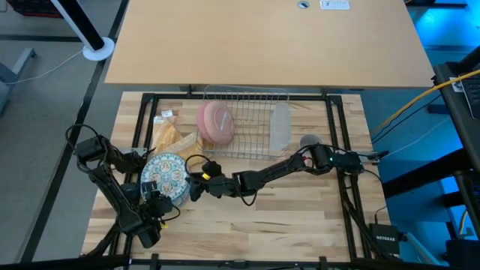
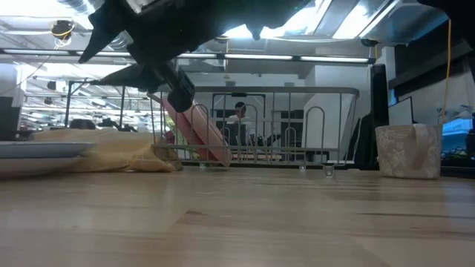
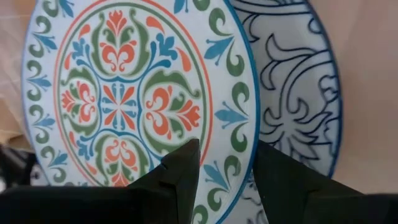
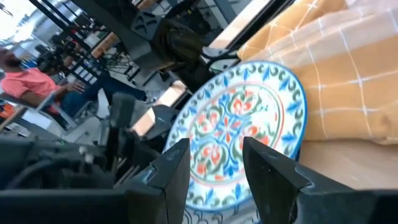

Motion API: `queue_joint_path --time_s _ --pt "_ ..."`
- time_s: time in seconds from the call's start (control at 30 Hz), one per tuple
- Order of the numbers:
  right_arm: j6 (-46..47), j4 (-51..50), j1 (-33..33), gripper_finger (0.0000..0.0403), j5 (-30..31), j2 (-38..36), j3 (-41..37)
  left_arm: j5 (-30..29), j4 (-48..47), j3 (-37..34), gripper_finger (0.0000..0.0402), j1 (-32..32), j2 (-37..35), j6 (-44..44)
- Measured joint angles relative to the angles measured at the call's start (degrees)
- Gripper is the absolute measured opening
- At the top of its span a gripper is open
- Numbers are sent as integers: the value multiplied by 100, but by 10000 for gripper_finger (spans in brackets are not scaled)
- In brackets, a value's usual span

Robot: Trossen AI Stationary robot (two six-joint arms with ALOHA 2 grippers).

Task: Sort dishes
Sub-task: Put the white patterned plate in the dish rack

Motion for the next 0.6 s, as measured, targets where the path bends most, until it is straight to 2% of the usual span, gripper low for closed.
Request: queue_joint_path --time_s 0.23,0.6 --pt "16 -366 -32 154 -18 -4 -2 -109 -118 0 136 44 -1 9" --pt "977 -813 -189 154 -522 -4 -7 -121 -119 0 136 44 -2 115"
